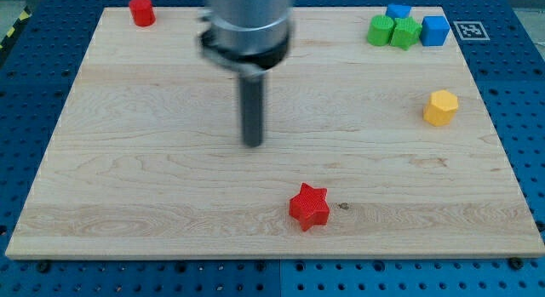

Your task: Move the red star into the yellow hexagon

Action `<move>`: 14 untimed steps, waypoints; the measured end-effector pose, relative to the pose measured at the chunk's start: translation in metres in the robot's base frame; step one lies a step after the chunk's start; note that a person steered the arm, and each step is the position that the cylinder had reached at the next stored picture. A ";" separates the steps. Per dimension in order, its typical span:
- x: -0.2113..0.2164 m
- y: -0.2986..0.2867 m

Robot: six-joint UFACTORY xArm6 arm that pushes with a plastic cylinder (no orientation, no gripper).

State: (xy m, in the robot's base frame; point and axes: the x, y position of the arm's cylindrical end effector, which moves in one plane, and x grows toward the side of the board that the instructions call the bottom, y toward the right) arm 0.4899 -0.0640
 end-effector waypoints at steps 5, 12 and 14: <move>0.121 0.073; -0.009 0.115; -0.049 0.115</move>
State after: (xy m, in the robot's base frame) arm 0.4407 0.0515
